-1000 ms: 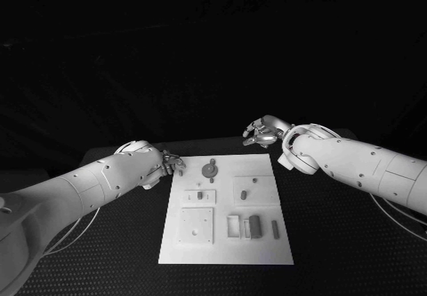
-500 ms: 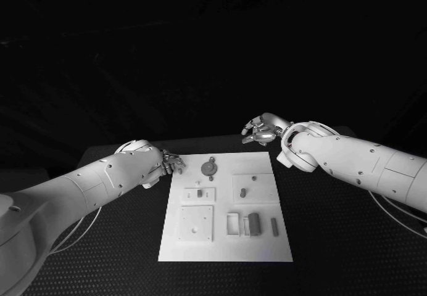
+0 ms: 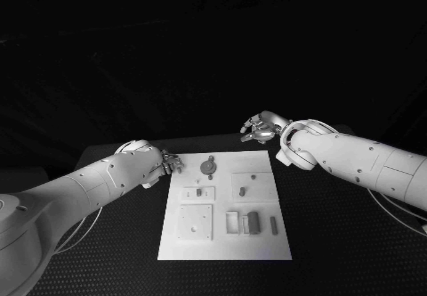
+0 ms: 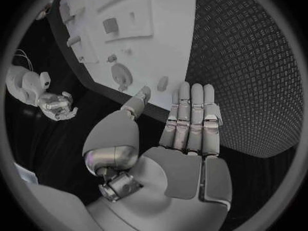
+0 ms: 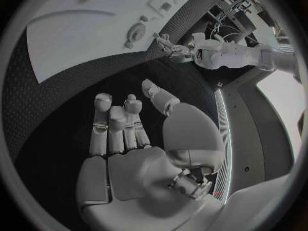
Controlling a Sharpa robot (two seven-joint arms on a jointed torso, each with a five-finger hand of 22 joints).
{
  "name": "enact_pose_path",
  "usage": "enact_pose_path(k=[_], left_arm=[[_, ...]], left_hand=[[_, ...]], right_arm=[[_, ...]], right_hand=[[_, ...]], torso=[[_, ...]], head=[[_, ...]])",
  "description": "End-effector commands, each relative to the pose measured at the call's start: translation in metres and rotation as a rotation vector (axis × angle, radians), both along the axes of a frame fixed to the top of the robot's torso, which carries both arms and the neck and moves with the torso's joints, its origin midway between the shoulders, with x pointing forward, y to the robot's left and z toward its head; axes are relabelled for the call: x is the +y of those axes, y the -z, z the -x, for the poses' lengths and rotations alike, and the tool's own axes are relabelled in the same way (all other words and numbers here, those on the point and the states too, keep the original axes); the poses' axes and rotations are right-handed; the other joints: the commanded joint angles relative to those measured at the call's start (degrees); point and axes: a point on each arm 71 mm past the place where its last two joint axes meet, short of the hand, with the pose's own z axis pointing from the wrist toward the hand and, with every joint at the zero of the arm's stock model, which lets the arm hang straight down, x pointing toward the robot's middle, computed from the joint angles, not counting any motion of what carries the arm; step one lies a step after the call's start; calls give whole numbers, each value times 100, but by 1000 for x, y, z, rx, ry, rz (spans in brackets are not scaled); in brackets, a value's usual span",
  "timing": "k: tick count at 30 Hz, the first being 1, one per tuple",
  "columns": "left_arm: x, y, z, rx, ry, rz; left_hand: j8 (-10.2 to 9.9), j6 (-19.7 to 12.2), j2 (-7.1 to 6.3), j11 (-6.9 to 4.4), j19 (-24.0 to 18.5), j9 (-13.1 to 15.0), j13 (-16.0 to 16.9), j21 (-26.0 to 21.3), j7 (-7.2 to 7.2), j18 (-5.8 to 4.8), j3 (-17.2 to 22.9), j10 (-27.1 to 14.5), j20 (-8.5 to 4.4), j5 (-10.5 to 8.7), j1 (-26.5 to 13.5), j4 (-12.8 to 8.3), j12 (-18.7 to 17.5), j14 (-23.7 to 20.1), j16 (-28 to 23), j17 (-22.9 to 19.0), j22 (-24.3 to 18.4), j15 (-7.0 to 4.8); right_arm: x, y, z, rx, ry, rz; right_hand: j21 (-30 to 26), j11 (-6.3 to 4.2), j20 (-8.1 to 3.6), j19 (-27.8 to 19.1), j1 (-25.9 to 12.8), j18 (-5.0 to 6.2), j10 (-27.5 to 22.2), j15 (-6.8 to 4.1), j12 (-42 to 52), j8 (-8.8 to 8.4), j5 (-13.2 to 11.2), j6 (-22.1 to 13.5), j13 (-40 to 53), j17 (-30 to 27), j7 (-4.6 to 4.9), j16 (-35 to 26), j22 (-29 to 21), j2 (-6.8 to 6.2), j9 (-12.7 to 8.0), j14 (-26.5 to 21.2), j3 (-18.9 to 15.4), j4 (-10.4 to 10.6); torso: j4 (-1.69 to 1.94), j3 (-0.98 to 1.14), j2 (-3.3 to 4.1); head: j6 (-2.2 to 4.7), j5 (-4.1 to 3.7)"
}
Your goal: Assemble the parts on the task board
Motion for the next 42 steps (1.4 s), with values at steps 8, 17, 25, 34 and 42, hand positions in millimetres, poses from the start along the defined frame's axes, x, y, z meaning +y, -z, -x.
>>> enact_pose_path(k=[8,17,25,34,42], left_arm=[[-3,6,1,20,21,13],[-5,7,1,23,23,34],[-7,7,0,18,26,57],[-5,8,0,23,20,78],[-6,9,0,33,21,84]], left_hand=[[-35,62,128,7,25,-42,-24,6,10,-28,-3,33,10,13,18,-69,-40,12,-32,11,-14,12],[-55,79,256,11,16,-98,-54,4,16,-35,-2,37,13,17,76,-144,-66,7,-56,18,-28,16],[-79,72,367,22,-1,-150,-87,4,32,-39,4,33,20,19,156,-225,-97,0,-90,21,-48,25],[-75,99,430,17,-2,-181,-117,7,25,-42,33,50,22,10,298,-249,-125,8,-113,26,-61,25],[-72,119,493,9,-4,-202,-148,6,19,-46,44,68,23,7,402,-254,-170,11,-129,31,-71,26]], right_arm=[[3,-1,0,-3,-12,-3],[5,-1,0,-3,-15,-4],[5,-1,0,-2,-16,-4],[5,-1,0,-2,-16,-4],[5,-2,0,-2,-16,-4]], right_hand=[[-31,71,-13,-27,-46,84,-466,19,2,-30,34,787,-4,7,134,-24,77,-1,2,-15,-14,11],[-32,71,-13,-27,-44,84,-467,21,3,-31,34,787,-4,7,134,-24,77,-1,4,-15,-13,10],[-32,72,-13,-27,-42,84,-468,21,4,-33,34,788,-4,8,135,-23,77,0,6,-15,-12,10],[-32,72,-13,-27,-41,84,-468,22,5,-34,34,789,-4,8,135,-23,78,1,7,-15,-12,10],[-32,72,-13,-27,-40,84,-468,22,6,-35,34,789,-3,9,135,-23,78,1,9,-15,-12,10]], torso=[[1,-1,-5],[0,-2,-6],[1,-3,-6],[1,-2,-6],[1,-2,-8]], head=[[-11,-25],[-8,-7],[-10,-16],[-5,-21],[-11,-22]])
